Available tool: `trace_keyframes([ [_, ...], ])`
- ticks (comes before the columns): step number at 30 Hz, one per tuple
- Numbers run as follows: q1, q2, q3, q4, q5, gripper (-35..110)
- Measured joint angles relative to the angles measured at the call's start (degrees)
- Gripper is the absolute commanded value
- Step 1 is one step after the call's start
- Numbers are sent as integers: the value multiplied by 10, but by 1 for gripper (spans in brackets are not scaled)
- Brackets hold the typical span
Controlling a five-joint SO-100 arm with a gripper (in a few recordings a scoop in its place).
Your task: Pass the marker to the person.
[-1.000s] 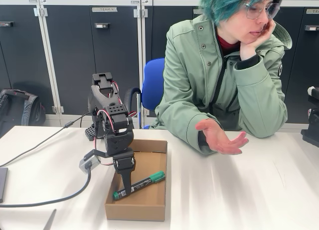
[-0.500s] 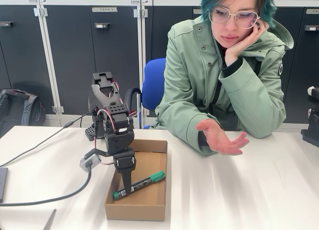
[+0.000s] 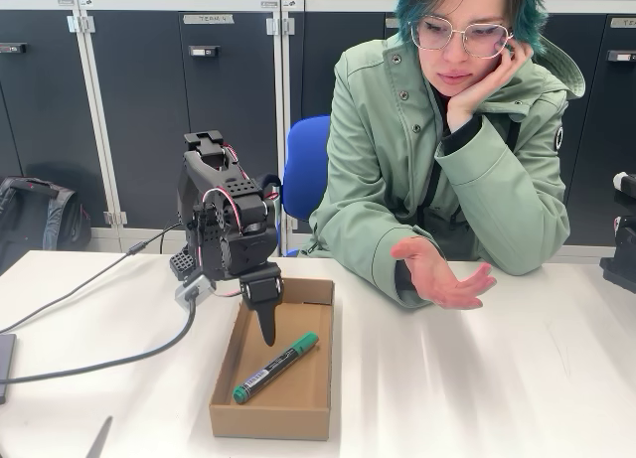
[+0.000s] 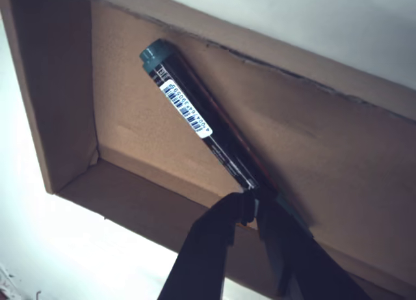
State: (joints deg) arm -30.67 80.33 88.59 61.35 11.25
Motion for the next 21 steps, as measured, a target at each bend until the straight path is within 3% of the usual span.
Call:
trace_keyframes([
  [3,0,3,4,-4,-3,19],
  [12,15,-1,-3,-31,-16,24],
  [21,45,-115,-104,-40,-33,25],
])
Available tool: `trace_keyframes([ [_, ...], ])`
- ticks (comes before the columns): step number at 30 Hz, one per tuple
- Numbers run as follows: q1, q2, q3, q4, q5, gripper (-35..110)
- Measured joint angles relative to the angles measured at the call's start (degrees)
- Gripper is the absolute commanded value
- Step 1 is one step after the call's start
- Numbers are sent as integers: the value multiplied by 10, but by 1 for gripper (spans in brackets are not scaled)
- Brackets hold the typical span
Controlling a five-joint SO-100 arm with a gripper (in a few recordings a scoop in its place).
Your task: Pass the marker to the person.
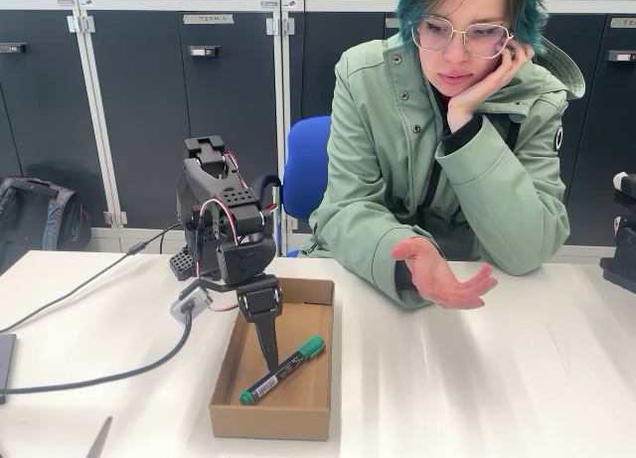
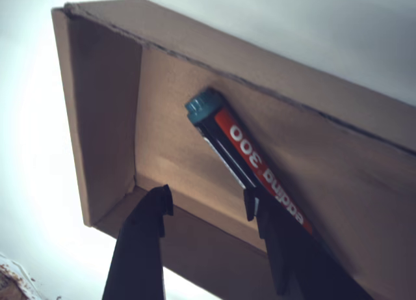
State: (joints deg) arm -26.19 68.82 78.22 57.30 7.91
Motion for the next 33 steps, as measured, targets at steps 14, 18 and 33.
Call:
trace_keyframes([
  [14,18,-102,-83,49,-18,26],
  [18,18,-105,-84,51,-18,21],
  [33,24,-102,-66,150,-7,24],
])
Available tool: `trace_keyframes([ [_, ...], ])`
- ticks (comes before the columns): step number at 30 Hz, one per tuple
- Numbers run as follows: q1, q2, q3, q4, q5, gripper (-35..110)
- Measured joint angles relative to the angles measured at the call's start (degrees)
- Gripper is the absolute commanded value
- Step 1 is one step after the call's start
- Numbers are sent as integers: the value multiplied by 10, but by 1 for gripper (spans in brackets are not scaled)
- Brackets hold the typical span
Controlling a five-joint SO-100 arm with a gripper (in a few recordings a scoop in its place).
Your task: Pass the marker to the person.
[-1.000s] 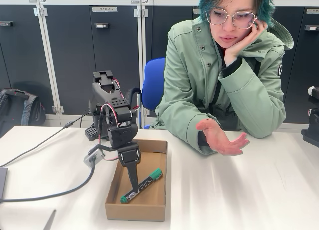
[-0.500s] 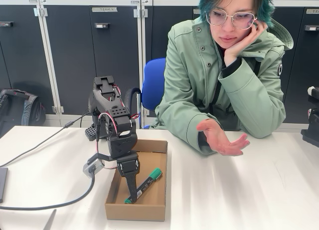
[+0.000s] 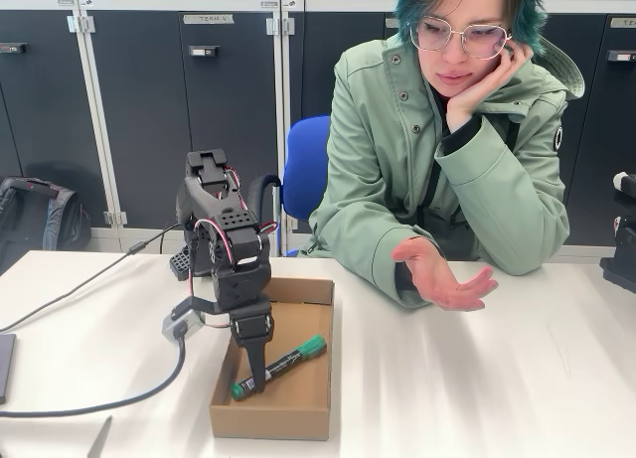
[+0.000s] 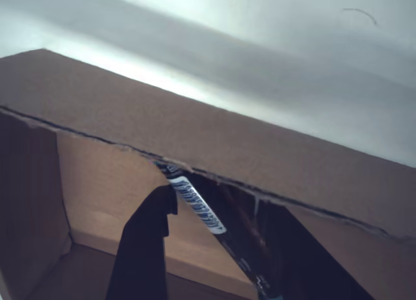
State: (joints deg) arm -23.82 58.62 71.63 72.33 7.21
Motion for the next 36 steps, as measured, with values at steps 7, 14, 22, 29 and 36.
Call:
trace_keyframes([
  [7,4,-10,-10,-8,0,22],
  [14,4,-11,-11,3,0,-5],
  [22,4,-11,-11,4,-3,-5],
  [29,4,2,-10,4,-3,-5],
  [36,-27,41,18,4,24,-5],
])
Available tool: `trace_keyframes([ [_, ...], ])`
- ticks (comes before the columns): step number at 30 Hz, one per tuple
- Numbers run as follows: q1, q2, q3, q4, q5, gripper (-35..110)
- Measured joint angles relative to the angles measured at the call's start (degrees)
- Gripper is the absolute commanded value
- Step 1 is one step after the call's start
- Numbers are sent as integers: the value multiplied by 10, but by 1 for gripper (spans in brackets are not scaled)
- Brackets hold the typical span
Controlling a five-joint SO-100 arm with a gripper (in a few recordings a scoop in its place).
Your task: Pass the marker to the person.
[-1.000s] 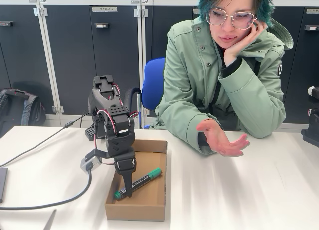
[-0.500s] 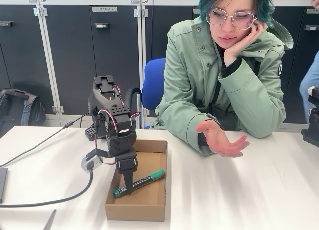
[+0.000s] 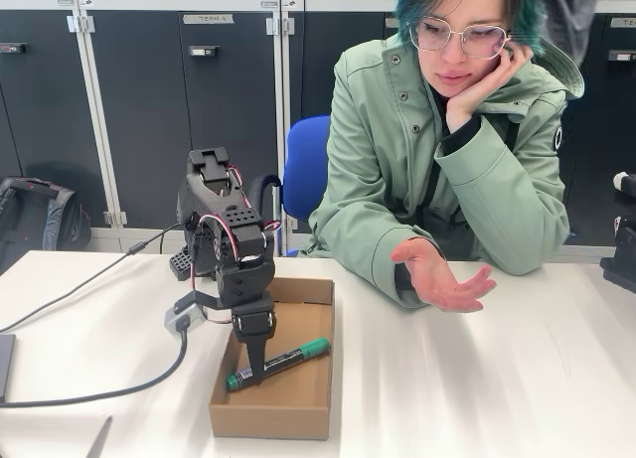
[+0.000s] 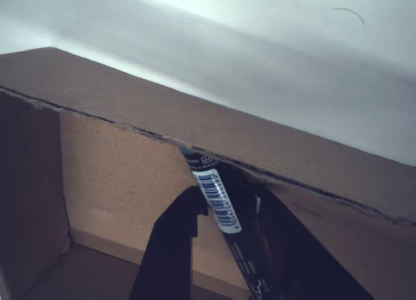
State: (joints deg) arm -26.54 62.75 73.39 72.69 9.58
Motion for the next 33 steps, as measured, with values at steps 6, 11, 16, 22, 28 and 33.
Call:
trace_keyframes([
  [6,-12,33,17,0,19,-5],
  [11,-43,62,20,10,40,-5],
  [16,-51,71,24,6,40,12],
  [22,-38,71,40,-32,25,21],
  [28,-11,51,-10,-66,5,23],
  [33,4,0,-54,-71,-17,23],
])
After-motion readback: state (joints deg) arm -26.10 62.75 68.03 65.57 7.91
